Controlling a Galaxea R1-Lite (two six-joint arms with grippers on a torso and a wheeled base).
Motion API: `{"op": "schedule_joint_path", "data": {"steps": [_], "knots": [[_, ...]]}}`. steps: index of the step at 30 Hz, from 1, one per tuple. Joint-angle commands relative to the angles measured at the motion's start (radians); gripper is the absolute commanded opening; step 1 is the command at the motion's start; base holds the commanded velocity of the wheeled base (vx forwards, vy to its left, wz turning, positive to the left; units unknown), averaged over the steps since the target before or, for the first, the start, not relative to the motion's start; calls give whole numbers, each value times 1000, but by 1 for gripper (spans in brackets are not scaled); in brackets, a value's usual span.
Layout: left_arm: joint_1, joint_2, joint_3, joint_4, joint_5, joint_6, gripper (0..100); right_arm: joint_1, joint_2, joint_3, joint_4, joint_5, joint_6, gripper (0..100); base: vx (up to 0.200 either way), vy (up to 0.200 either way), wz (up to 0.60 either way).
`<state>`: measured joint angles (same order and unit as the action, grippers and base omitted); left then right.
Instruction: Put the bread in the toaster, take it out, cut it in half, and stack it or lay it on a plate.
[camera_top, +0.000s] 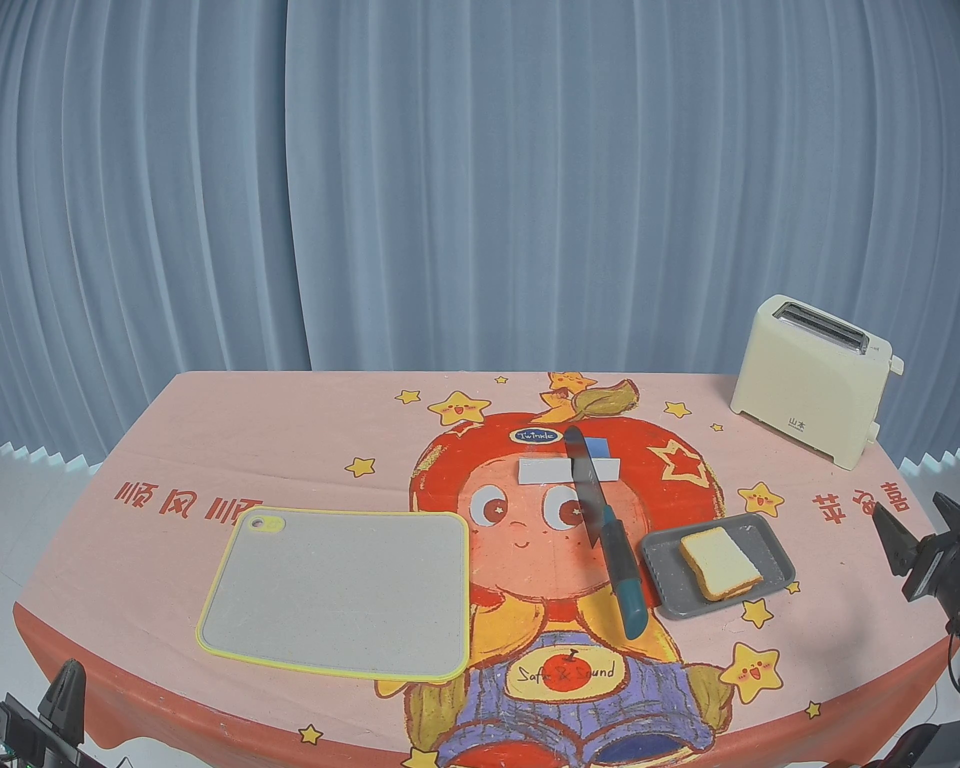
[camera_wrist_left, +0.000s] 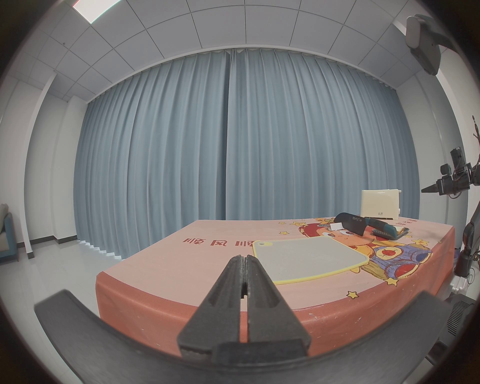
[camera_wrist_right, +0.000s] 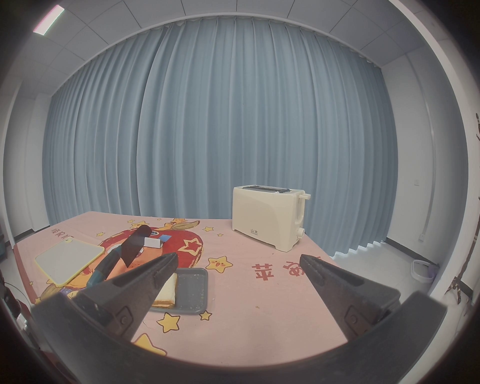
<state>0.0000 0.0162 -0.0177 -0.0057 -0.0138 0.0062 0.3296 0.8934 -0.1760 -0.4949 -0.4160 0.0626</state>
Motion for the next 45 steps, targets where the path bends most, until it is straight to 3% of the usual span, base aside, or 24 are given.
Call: {"op": "schedule_joint_path", "data": {"steps": [1,21,34,45], "knots": [[0,-9,18,0,0,0,0,-11,-36,21,-1,0,-7,100,0,0,0],[0,-9,18,0,0,0,0,-23,-83,59,-1,0,-9,100,0,0,0],[0,-7,18,0,0,0,0,-92,-156,92,1,0,-21,100,0,0,0],[0,-9,18,0,0,0,0,-204,-191,73,1,2,-24,100,0,0,0]]}}
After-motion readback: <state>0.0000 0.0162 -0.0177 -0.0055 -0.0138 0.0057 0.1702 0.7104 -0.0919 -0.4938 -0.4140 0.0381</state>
